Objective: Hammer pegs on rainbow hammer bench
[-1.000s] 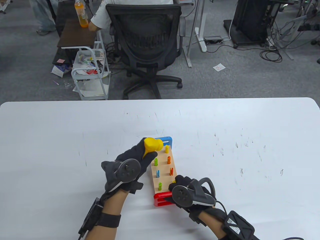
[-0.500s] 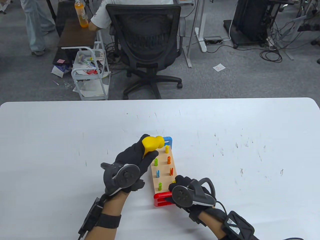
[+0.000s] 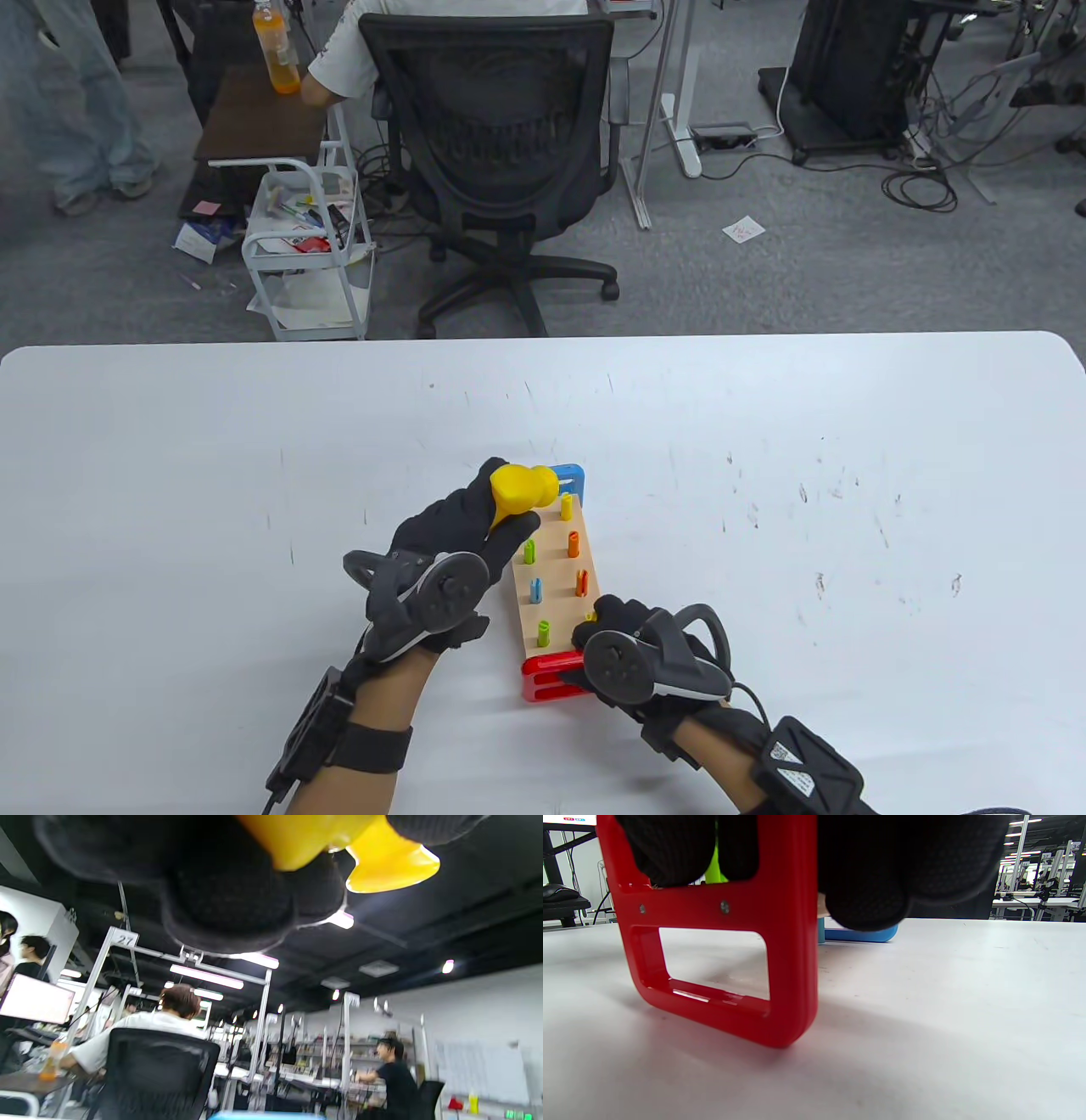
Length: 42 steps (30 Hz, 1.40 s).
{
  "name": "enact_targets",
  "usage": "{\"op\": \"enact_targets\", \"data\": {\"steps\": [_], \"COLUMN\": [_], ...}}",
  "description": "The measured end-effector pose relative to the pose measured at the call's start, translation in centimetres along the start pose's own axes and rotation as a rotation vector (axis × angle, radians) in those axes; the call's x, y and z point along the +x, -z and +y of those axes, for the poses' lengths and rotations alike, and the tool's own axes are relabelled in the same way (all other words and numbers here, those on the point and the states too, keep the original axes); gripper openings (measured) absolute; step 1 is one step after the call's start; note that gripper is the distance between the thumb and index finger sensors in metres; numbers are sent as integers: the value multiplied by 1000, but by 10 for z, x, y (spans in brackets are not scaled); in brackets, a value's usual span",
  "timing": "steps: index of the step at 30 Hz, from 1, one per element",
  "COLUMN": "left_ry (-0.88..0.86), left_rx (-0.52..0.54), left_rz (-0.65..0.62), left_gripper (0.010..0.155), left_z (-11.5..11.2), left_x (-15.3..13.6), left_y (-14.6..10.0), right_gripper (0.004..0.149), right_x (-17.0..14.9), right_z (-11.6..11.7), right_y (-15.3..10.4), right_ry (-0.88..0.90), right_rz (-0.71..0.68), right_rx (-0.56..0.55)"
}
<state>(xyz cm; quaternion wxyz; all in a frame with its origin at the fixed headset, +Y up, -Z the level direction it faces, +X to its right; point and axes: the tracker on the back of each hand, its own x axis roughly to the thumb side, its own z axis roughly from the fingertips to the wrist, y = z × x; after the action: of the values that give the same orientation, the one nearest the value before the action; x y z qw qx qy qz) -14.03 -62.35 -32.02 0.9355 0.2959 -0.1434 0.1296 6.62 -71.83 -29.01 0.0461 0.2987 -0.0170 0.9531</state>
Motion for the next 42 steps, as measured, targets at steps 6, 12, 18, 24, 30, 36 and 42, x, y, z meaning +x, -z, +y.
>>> {"op": "enact_targets", "data": {"steps": [6,12,18,24,30,36,42], "left_ry": [557,181,3,316,71,90,177], "left_rx": [-681,-274,10,-681,-179,-97,-399], "left_rz": [125,-18,21,42,-10,-19,-29], "left_gripper": [72,73,75,74,73,73,72], "left_z": [-64,-19,19,-82,-13,2,-73], "left_x": [-3,0,5,-11,-1,7,-8], "left_y": [-2,5,4,-7,6,5,-9], "right_gripper": [37,37,37,37,37,37,37], "right_x": [0,0,0,0,0,0,0], "right_z": [0,0,0,0,0,0,0], "right_y": [0,1,0,0,1,0,0], "right_ry": [-1,0,-1,1,4,2,2], "right_rz": [1,0,0,-1,-4,-3,-4], "right_rx": [-2,-1,-3,-4,-5,-4,-2]}}
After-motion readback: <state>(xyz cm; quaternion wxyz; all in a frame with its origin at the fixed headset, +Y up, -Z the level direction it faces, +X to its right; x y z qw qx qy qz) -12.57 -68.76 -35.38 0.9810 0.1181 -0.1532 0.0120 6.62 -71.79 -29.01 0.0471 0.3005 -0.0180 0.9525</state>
